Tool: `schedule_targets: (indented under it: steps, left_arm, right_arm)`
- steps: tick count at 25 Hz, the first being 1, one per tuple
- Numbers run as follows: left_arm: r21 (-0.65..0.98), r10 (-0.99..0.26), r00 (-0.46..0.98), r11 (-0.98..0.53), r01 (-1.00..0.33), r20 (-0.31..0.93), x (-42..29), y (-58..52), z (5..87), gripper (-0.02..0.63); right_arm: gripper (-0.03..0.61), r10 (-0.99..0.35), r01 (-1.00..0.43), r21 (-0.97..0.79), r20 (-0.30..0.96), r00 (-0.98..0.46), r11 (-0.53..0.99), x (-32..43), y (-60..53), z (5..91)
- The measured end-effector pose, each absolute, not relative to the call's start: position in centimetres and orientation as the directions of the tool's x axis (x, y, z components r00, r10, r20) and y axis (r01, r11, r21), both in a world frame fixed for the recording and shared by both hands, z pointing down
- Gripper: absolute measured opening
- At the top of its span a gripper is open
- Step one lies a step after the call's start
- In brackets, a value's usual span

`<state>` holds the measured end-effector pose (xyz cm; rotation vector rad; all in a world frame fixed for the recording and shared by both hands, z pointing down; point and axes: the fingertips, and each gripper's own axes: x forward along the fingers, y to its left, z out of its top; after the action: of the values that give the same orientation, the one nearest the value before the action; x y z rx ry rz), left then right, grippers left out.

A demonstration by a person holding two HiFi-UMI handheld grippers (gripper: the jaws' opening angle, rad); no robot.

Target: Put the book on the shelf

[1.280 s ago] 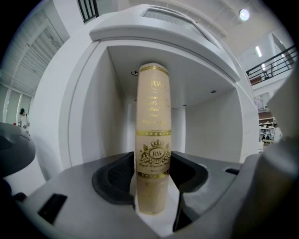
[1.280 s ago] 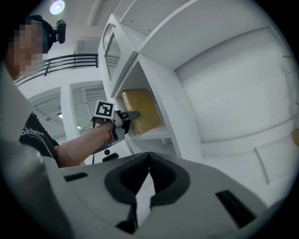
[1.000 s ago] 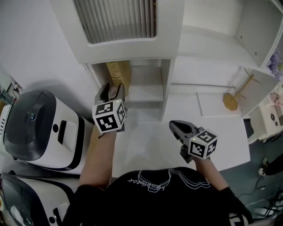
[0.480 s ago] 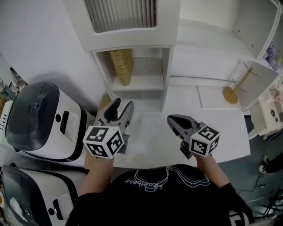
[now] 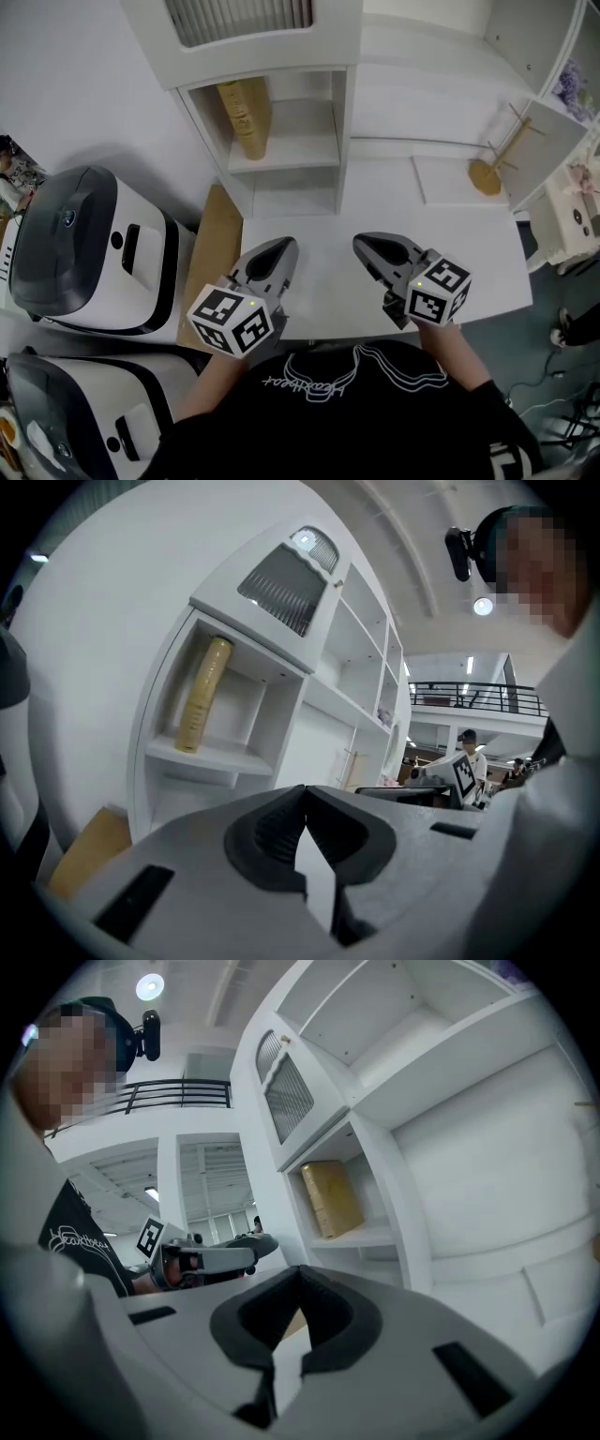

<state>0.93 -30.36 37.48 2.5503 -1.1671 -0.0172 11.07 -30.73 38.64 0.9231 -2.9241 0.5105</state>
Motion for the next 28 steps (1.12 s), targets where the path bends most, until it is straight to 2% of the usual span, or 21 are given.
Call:
schedule_targets:
  steps: [6, 28]
  left_arm:
    - [0.302, -0.701, 0.706, -0.655, -0.693, 0.098, 1.8, -29.0, 37.0, 0.003]
    - [0.314, -0.688, 0.719, -0.663, -0.679, 0.101, 1.5, -29.6, 37.8, 0.003]
  right_arm:
    - [0.005, -0.553, -0.551, -0.331, 0.097, -0.827, 0.766, 10.9, -30.1, 38.4]
    - [0.005, -0.569, -0.585, -0.294, 0.149, -0.809, 0.756, 10.1, -30.5, 39.6]
